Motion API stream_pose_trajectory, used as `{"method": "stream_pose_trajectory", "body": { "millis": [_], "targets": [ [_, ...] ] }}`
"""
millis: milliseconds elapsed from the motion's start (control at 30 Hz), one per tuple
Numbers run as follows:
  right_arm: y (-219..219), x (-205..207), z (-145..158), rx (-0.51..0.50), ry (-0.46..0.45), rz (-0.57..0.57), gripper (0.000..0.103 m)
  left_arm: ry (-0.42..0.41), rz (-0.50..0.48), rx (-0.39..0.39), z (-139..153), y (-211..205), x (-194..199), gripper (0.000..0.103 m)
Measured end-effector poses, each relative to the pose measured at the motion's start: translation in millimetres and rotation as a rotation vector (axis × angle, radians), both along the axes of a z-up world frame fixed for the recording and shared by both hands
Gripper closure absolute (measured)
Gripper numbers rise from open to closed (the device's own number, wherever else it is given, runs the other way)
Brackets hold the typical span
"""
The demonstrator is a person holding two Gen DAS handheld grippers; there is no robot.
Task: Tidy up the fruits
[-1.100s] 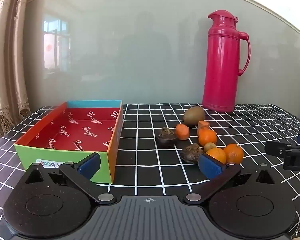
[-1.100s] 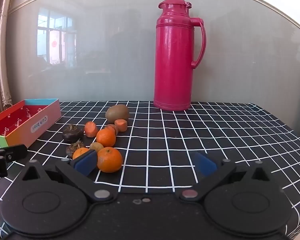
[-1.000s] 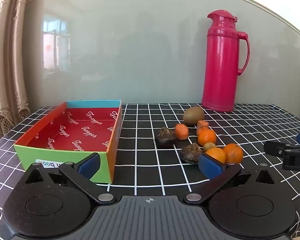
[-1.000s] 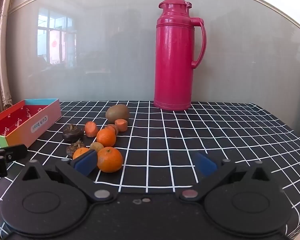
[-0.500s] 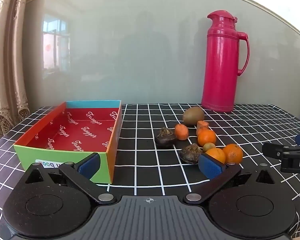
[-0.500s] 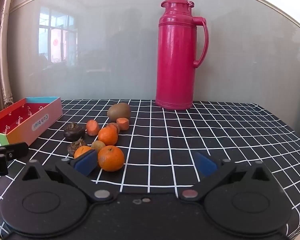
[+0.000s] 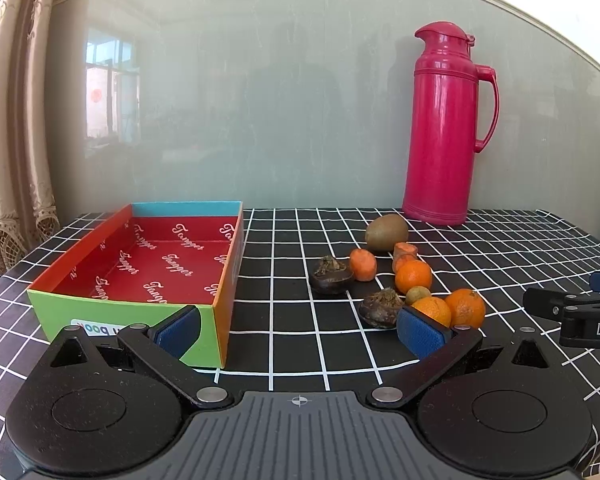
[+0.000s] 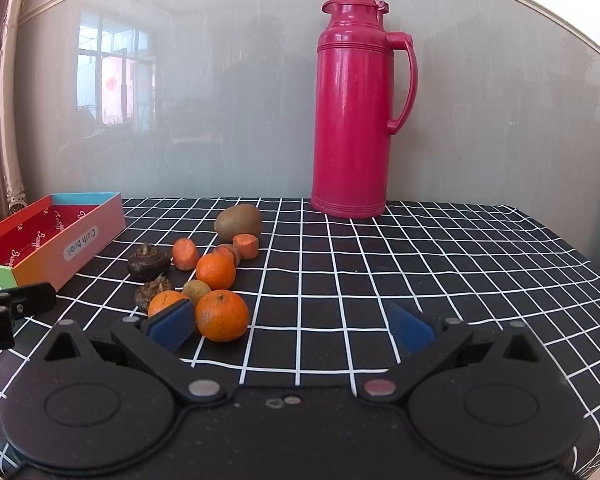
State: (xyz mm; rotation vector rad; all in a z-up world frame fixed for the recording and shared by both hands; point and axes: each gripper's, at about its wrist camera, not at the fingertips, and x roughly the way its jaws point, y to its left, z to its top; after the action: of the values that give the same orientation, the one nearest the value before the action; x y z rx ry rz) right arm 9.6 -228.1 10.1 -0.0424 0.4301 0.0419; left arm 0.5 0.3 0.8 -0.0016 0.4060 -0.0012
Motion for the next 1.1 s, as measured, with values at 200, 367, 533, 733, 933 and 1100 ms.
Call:
{"method": "stream_pose_trajectory", "body": {
  "millis": [200,367,533,733,933,1100],
  "targets": [
    [0.4,0.0,-0.5,-0.002,0.0,-0.001,0.0,0.0,-0.001,0.0,-0.5,0.4,0.5,0.0],
    [1.2,0.6,-1.5,-0.002,0.002,-0.001,0.0,-0.002,-0.002,-0.001,-0.5,-0.3,0.6,0.0],
    [1.0,0.5,-1.3,-0.002,0.002,0.0,0.0,-0.005,0.001,-0.001,0.0,0.2,-0.4,0.0],
    [0.8,0.9,-1.0,-0.002,0.003,0.0,0.0,-0.005,-0.001,-0.001,0.0,0.6,-0.5,0.0],
    [0.7,1.1,-1.3,-0.002,0.004,0.001,0.0,-0.005,0.001,-0.004,0.0,1.5,-0.7,0.0],
    [0.8,1.3,-1.4,-0.002,0.005,0.002,0.0,-0.005,-0.001,-0.002,-0.2,1.2,-0.7,0.0]
  ]
}}
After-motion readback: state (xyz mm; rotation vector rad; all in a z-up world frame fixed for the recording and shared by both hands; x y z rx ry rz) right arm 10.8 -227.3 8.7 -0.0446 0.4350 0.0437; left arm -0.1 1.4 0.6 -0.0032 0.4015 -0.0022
